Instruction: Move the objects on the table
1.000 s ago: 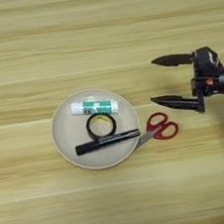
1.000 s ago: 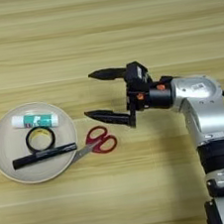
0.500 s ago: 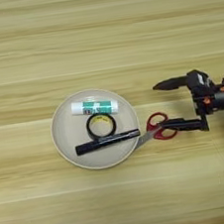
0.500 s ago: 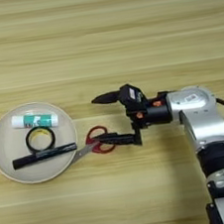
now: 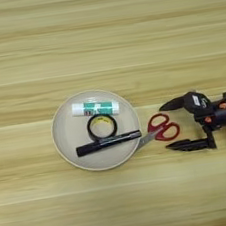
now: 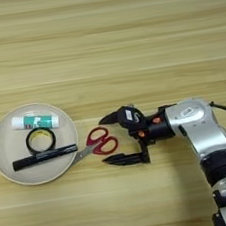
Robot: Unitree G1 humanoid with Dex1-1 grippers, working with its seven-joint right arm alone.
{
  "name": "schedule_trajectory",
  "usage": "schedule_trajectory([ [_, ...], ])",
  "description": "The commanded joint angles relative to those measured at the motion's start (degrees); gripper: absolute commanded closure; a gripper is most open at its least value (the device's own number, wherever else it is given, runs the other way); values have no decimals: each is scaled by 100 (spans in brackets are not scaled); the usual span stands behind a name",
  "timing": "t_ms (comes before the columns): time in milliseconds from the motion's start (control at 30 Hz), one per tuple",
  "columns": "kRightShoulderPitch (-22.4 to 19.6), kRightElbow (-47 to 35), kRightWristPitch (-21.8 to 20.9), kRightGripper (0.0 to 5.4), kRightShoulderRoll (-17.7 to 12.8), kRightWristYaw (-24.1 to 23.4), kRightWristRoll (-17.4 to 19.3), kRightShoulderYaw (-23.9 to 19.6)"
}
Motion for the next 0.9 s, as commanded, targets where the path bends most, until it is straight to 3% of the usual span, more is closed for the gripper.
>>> schedule_trajectory([
  [33, -474, -29, -121, 5, -191, -351, -22, -109],
  [400, -676, 379, -211, 5, -143, -575, -199, -29],
  [900, -680, 434, -252, 5, -35, -491, -199, 128],
])
